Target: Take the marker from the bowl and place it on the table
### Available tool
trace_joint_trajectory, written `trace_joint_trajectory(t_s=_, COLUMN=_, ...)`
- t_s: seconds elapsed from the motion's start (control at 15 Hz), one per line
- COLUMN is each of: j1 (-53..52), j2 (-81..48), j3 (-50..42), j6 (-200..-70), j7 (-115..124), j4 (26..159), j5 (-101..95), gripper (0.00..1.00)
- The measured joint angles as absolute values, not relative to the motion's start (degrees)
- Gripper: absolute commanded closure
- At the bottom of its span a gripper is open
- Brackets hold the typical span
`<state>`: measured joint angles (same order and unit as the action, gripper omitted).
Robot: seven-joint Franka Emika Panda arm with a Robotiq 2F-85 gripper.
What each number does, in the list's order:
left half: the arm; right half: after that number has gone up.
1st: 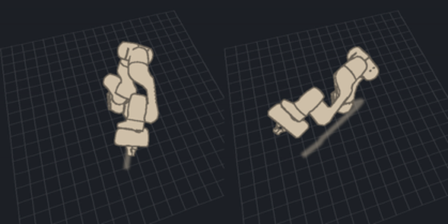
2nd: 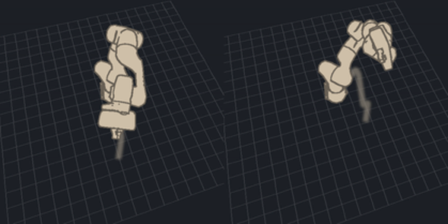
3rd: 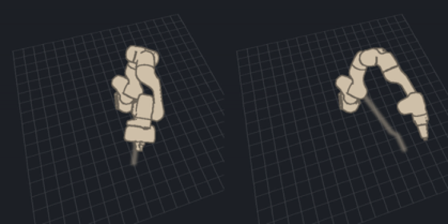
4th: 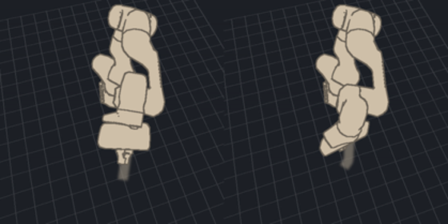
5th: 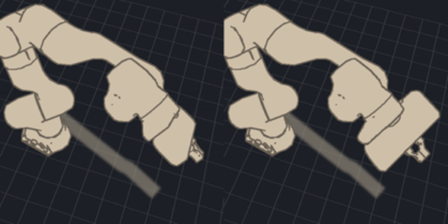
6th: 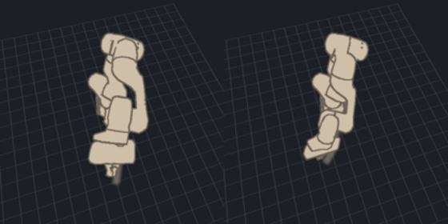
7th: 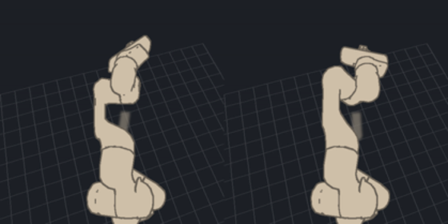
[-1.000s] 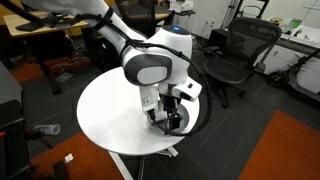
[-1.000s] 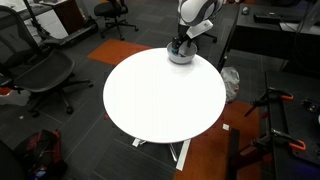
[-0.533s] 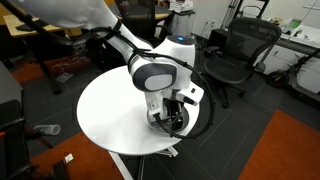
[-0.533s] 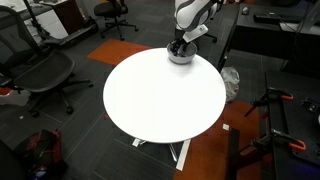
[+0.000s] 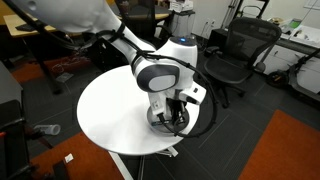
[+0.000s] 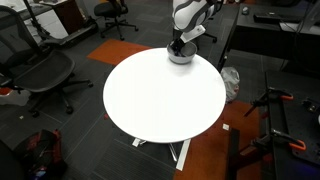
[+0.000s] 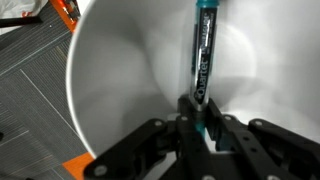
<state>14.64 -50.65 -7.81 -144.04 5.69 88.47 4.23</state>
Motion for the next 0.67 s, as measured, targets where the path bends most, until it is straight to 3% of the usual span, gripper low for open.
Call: trace_joint_trajectory(t_s=0.67, j1=13.93, j2=-46.85, j3=-7.75, j6=-145.41, j7=5.72, j4=92.21, j5=4.25, gripper=0.95)
